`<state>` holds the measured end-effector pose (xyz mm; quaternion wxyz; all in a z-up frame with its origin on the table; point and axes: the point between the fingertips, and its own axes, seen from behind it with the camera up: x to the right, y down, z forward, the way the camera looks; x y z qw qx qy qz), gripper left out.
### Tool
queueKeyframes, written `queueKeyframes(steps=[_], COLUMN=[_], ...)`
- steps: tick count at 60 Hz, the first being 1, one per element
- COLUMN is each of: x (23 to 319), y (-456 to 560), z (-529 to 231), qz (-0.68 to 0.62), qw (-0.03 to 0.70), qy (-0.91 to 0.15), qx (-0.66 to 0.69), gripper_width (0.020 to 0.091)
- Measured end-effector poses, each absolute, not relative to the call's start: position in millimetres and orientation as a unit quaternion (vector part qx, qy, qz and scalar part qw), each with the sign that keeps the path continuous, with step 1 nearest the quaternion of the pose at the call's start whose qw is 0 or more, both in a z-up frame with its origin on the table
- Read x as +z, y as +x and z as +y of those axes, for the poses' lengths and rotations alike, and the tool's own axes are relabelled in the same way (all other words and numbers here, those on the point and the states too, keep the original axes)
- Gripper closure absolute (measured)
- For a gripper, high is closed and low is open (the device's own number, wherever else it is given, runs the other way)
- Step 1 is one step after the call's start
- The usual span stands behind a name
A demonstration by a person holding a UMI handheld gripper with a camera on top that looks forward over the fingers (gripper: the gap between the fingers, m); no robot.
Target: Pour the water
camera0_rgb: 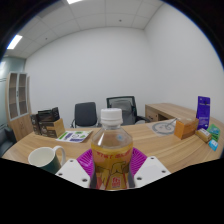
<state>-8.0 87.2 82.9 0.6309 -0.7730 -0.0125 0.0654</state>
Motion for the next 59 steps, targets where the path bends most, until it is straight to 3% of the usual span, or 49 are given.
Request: queueKeyframes(steps=[9, 17, 19, 24, 44, 59], x=[85.1, 82.5, 78.9, 70.5, 104.5, 99.0], y=[-12.8, -11.6, -12.8, -9.2, 7.7, 10.9], z=[88.2, 87.9, 86.1, 72.9, -68.2, -164.8], qz=[-0.043, -0.030, -0.040, -0.044, -0.077, -0.076], qw=[0.651, 0.641, 0.631, 0.596, 0.605, 0.606], qy=[-0.757, -0.765, -0.773, -0.800, -0.790, -0.785], qx=[0.043, 0.056, 0.053, 0.052, 0.064, 0.104], gripper_width=[0.0630, 0.0519, 0.0480, 0.0248, 0.0262, 0.0262])
